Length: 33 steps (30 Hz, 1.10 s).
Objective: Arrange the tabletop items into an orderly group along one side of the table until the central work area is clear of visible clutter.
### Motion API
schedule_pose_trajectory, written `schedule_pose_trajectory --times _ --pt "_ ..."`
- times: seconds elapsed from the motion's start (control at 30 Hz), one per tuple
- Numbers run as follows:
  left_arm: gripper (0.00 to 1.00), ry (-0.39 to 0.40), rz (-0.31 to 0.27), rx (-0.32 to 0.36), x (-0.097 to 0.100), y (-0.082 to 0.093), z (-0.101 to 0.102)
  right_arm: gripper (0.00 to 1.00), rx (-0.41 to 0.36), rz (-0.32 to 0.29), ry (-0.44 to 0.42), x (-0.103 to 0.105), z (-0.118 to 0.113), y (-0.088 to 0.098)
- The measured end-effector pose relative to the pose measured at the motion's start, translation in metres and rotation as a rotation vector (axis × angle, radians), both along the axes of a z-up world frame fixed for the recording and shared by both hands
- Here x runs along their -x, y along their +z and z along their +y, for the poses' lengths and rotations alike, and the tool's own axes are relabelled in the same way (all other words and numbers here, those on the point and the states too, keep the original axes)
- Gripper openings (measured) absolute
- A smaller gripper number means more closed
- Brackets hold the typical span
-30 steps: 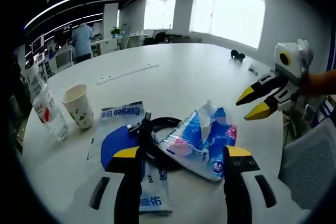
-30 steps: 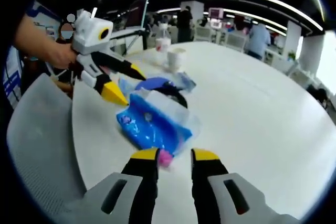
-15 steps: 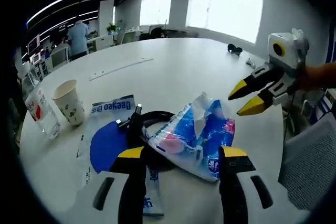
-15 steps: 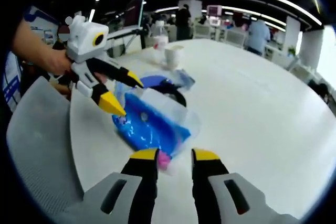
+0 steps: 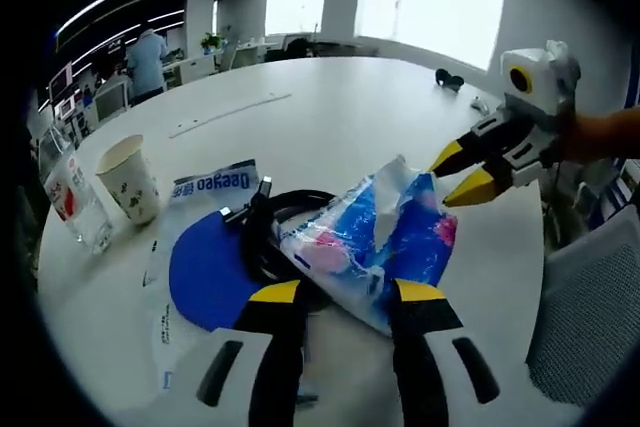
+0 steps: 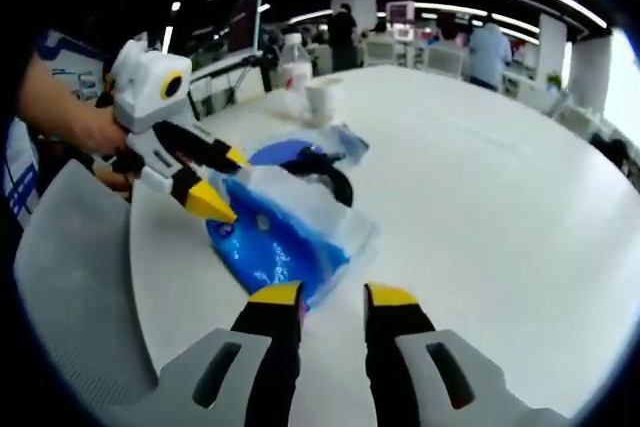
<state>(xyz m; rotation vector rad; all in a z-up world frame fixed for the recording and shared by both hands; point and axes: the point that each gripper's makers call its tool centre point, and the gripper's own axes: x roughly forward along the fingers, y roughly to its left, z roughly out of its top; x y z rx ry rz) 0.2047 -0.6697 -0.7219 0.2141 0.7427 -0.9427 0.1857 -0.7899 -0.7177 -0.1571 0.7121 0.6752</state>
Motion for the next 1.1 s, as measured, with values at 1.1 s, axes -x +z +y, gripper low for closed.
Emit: schedule_pose_trajectory --times 1.1 --pt "0.07 -0.052 0.002 0.005 0.012 0.011 -0.007 0.01 -0.004 0.017 -0.004 0.015 0.004 0.014"
